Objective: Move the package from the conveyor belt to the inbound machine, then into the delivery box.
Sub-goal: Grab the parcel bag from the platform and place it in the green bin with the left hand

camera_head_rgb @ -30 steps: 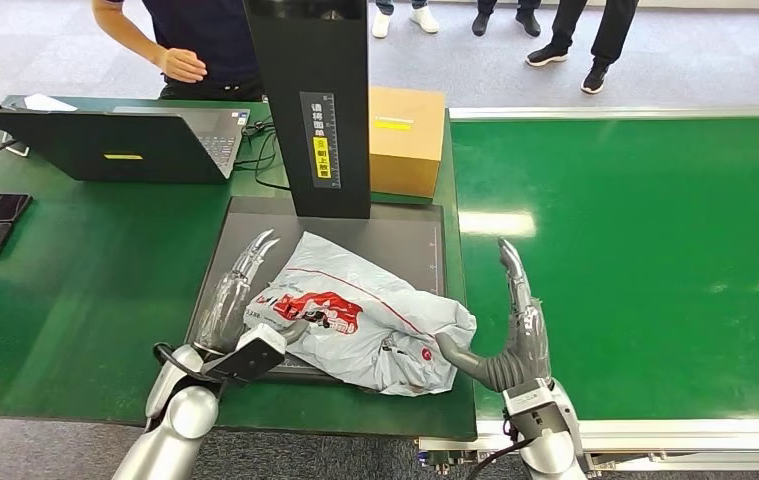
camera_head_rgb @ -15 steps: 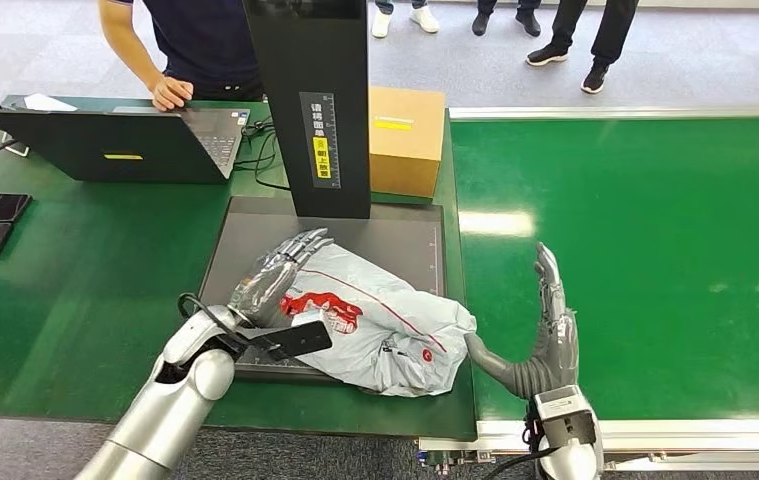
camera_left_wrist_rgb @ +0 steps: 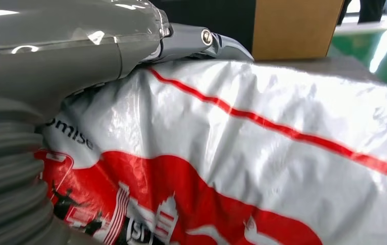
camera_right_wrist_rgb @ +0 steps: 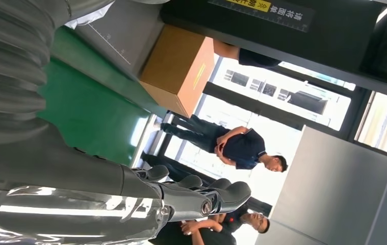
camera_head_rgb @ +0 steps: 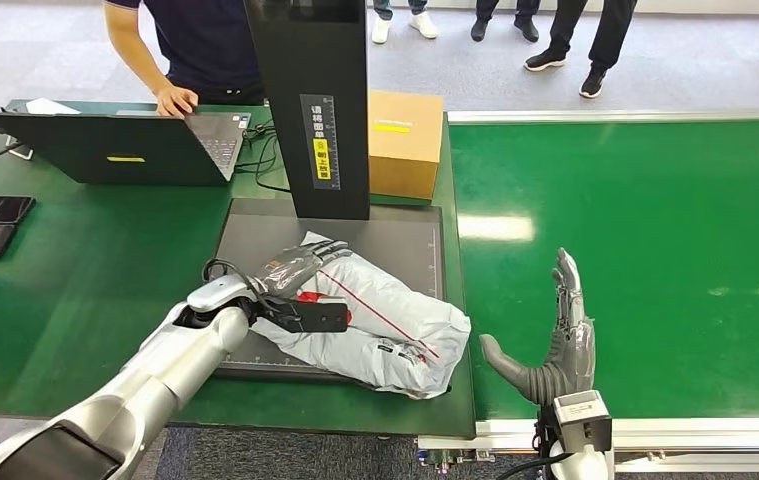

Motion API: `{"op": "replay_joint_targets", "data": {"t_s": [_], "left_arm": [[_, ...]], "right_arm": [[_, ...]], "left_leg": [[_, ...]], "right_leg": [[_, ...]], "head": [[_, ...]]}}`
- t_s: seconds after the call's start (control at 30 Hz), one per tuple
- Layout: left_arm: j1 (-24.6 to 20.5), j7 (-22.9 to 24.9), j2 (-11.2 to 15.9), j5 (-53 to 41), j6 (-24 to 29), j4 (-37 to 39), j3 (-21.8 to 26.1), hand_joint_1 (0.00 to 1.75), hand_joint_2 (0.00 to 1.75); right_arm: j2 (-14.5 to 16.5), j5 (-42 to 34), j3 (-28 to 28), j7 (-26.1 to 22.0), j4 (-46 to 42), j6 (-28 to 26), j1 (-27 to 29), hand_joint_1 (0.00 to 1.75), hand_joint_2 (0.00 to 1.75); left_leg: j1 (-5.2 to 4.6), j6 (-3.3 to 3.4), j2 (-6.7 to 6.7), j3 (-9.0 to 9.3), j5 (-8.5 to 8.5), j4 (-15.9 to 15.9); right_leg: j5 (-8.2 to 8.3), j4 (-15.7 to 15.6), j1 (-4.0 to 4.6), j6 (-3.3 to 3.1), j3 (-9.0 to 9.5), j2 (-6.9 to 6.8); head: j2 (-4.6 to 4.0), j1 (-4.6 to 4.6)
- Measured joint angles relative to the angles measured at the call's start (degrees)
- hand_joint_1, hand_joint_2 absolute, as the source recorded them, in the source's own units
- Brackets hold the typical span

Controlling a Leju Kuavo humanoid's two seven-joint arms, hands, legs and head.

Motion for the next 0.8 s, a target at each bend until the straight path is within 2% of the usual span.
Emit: {"op": "replay_joint_targets", "data": {"t_s": [0.03, 0.2, 0.47, 0.63, 0.8], "left_arm": [[-0.39, -0.07, 0.01, 0.26, 0.08, 0.82, -0.33, 1.75, 1.75], [-1.72, -1.06, 0.16, 1.83, 0.82, 3.99, -1.49, 1.75, 1.75], [-2.49, -2.73, 0.57, 5.55, 2.8, 4.5, -1.69, 1.75, 1.75], [-1.86, -3.02, 1.35, 8.71, 4.5, 2.89, -1.12, 1.75, 1.75], [0.63, -3.04, 2.59, 11.2, 6.66, -1.1, 1.04, 1.75, 1.75]], "right_arm": [[0.0, -0.13, -0.02, 0.0, 0.01, 0.01, 0.01, 0.0, 1.75], [0.0, -1.12, -0.62, -0.05, 0.2, -0.02, 0.33, 0.0, 1.75], [0.01, -1.69, -1.29, -0.11, 0.19, -0.74, 1.98, 0.0, 1.75], [0.25, -1.55, -1.57, -0.11, -0.03, -0.81, 3.15, 0.0, 1.75], [0.43, -1.21, -1.8, -0.13, -0.15, -0.8, 4.12, 0.0, 1.75]], "left_leg": [[0.0, 0.0, 0.0, 0.06, 0.0, 0.0], [0.0, -0.08, -0.01, 0.26, 0.06, -0.03], [0.0, -0.17, 0.0, 0.26, 0.15, -0.03], [0.0, -0.18, 0.0, 0.12, 0.15, -0.04], [0.0, -0.18, 0.01, -0.11, 0.15, -0.05]], "right_leg": [[0.0, 0.0, 0.0, -0.01, 0.05, 0.0], [0.03, 0.0, 0.05, -0.09, 0.25, -0.01], [0.13, 0.01, 0.11, -0.2, 0.22, 0.0], [0.11, 0.02, 0.13, -0.21, 0.05, 0.01], [0.11, 0.02, 0.13, -0.22, -0.19, 0.02]], "head": [[0.0, 0.0], [0.0, 0.01], [0.0, -0.01], [0.0, 0.0], [0.0, 0.01]]}}
